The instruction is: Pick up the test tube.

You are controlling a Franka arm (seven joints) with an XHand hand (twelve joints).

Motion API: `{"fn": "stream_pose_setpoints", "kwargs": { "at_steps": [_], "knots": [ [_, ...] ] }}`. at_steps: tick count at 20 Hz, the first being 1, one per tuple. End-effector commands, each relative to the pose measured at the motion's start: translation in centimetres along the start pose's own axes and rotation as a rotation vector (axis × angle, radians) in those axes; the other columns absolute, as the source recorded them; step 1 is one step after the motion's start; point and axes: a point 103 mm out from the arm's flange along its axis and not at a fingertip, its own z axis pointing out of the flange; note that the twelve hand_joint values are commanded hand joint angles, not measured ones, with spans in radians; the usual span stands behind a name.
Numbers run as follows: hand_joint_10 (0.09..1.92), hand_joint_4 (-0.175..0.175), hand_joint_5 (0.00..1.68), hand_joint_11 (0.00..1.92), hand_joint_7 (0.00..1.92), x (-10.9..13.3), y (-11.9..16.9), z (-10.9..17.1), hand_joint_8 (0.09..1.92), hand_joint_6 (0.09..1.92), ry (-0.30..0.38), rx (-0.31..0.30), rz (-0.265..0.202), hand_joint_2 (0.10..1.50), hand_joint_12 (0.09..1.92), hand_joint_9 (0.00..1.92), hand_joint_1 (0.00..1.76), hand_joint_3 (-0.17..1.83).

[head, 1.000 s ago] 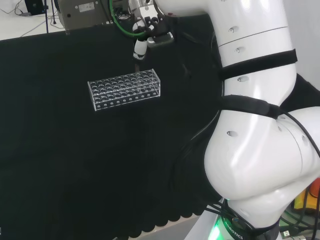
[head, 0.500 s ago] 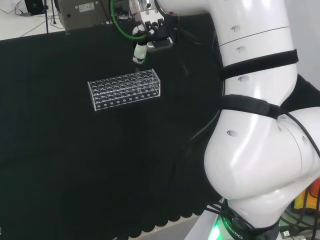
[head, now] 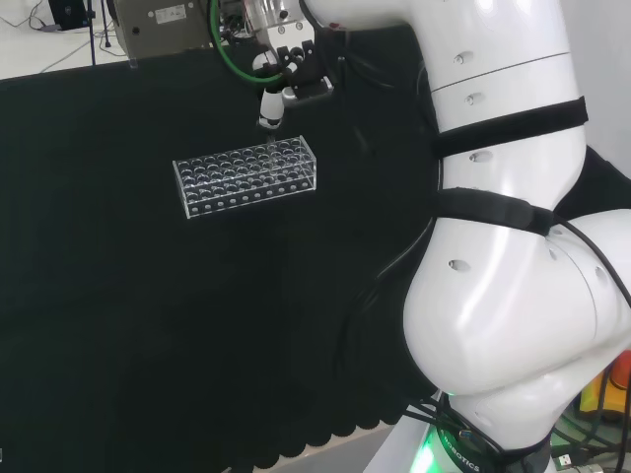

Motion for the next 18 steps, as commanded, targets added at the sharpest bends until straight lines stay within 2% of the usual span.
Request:
{"fn": "stream_pose_setpoints", "kwargs": {
  "at_steps": [1,12,15,17,18],
  "knots": [
    [0.71,-0.170,0.67,0.52,1.10,0.3,0.3,-0.2,0.79,0.76,0.009,-0.015,-0.003,0.58,1.39,0.86,1.11,0.68],
    [0.64,-0.175,0.98,0.61,1.32,0.9,1.0,-0.2,0.66,0.64,0.023,-0.038,-0.001,0.59,1.34,1.03,1.15,0.69],
    [0.59,-0.175,1.17,0.65,1.30,1.1,1.1,-0.4,0.62,0.63,0.020,-0.062,0.003,0.81,1.32,1.12,1.25,0.36],
    [0.51,-0.175,1.26,0.71,1.32,1.3,1.2,-0.5,0.57,0.56,0.022,-0.087,0.006,0.77,1.27,1.25,1.30,0.43],
    [0.43,-0.175,1.26,0.73,1.34,1.4,1.2,-0.7,0.62,0.57,0.020,-0.096,0.006,0.76,1.25,1.28,1.34,0.44]
  ]
}}
